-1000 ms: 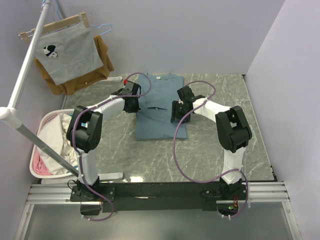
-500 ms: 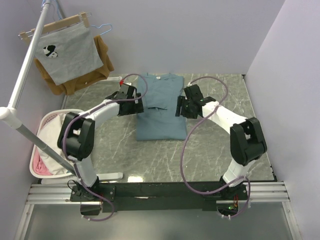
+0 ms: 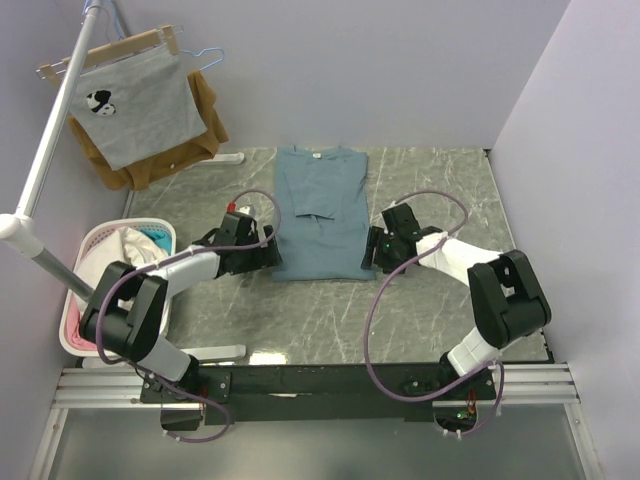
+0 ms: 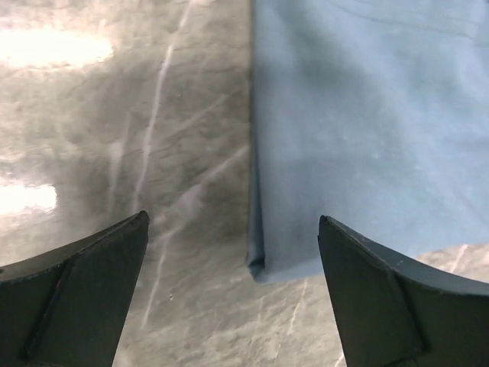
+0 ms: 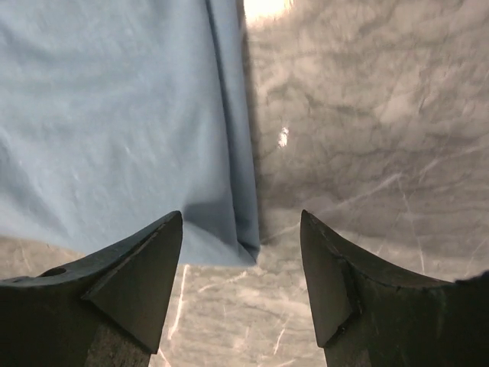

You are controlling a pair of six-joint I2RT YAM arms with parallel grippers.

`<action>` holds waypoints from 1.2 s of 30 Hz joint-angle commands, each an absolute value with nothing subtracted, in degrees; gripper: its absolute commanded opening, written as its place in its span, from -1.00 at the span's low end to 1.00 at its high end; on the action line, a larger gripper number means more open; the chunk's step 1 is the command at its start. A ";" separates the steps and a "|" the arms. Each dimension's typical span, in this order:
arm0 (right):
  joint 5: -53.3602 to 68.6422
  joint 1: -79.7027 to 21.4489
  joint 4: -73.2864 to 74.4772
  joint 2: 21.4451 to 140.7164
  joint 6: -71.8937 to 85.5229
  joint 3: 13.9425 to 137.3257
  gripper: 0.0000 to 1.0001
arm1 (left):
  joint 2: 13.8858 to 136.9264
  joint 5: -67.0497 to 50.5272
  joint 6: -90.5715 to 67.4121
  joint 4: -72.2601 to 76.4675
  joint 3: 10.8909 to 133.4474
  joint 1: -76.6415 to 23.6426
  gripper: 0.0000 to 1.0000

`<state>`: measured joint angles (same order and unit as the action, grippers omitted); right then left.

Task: Fold and stack the t-shirts
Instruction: Grab one side of the 2/3 rectangular tshirt with both arms

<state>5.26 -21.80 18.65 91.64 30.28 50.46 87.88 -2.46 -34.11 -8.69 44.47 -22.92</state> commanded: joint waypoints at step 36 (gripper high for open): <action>10.55 -18.46 15.64 77.27 37.79 31.47 -1.00 | 74.72 -12.56 -39.72 -3.79 28.31 -23.38 -0.98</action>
